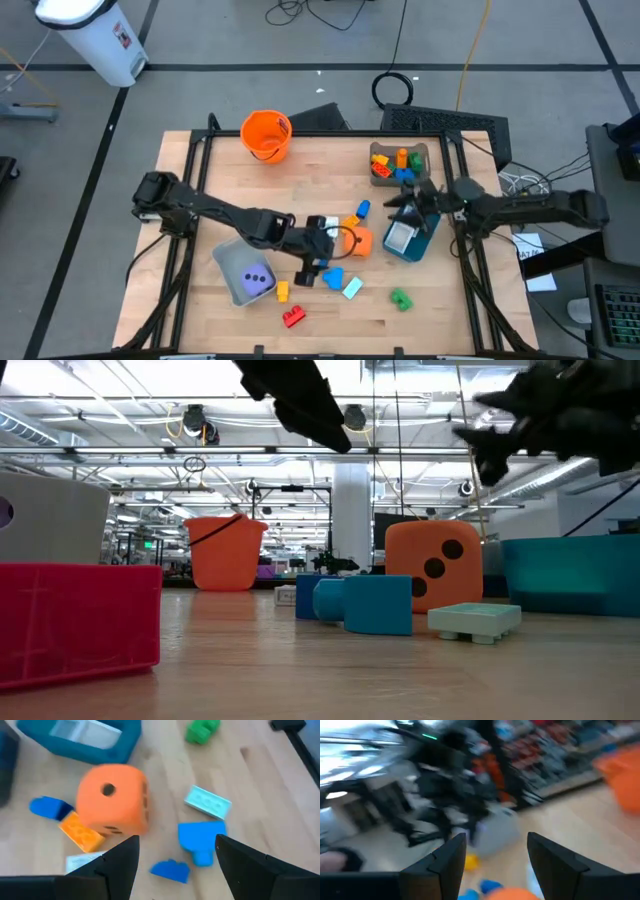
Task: Pick & Place Toys
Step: Put the blue game piece into the black bin
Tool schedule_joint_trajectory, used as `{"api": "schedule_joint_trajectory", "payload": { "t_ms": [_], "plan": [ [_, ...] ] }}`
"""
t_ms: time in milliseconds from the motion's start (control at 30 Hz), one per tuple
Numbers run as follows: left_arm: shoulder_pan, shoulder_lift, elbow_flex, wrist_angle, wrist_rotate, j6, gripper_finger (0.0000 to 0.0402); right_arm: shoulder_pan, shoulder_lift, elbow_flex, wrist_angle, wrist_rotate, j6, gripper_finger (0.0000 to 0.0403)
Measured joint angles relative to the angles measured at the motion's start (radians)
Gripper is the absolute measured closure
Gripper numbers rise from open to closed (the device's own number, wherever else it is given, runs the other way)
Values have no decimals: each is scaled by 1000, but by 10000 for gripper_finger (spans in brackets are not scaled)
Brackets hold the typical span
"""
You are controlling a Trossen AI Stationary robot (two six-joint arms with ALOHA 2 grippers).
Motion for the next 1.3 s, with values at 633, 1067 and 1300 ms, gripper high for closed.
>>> {"api": "schedule_joint_trajectory", "payload": {
  "t_ms": [633, 1067, 1300],
  "plan": [
    [51, 147, 0, -51, -92, -604, 133, 613, 137, 0, 63, 645, -431, 245],
    [6, 189, 0, -51, -70, -691, 133, 590, 145, 1, 97, 677, -508, 245],
    [-6, 224, 1, -52, -62, -712, 133, 584, 145, 1, 103, 676, -508, 245]
  ]
}}
